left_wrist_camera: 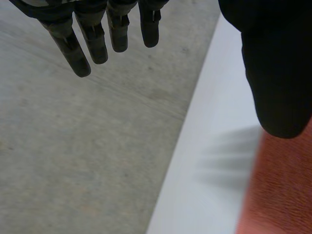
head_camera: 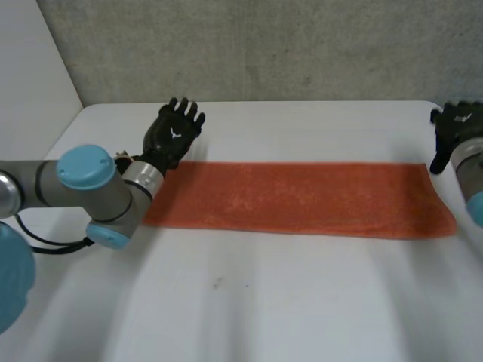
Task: Fold the laundry
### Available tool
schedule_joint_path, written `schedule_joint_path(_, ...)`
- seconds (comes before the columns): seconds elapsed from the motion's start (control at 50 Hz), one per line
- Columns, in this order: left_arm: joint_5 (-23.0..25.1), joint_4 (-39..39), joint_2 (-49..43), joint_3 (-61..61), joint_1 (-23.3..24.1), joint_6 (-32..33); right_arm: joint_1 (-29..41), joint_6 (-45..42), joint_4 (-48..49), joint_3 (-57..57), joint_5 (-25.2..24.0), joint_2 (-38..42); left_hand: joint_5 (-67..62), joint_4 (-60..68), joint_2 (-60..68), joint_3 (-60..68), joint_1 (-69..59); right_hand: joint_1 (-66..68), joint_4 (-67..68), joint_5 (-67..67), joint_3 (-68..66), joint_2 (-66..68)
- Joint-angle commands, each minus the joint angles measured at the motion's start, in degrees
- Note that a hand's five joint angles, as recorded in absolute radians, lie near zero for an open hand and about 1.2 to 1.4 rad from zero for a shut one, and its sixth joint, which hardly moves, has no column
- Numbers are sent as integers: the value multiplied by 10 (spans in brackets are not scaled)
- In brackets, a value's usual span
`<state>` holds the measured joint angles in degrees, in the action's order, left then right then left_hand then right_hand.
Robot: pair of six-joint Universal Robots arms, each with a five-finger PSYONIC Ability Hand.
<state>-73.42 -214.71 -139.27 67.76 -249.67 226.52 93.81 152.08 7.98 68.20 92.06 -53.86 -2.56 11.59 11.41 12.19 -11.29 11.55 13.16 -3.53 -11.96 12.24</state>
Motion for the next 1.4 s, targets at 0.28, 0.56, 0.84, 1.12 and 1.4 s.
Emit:
schedule_joint_path(0.28,-46,10,304,329,-11,-207,-104,21,-88,237,-215,-208,22,-12,-10,-18,9,-16,-32,35,20,-22)
schedule_joint_path(0.56,-93,45,331,368,-13,-304,-149,-8,5,308,-297,-126,23,-14,-12,-20,11,185,169,-165,-181,178)
schedule_joint_path(0.84,-91,39,329,378,-15,-305,-159,-52,29,293,-290,-72,23,-14,-12,-20,11,268,252,-248,-264,261)
schedule_joint_path(1.12,-91,39,328,382,-14,-304,-164,-52,48,268,-281,-50,23,-14,-12,-20,11,684,668,-665,-680,678)
schedule_joint_path(1.4,-92,39,330,382,-15,-304,-216,-156,47,156,-92,-34,23,-14,-12,-20,11,684,668,-665,-680,678)
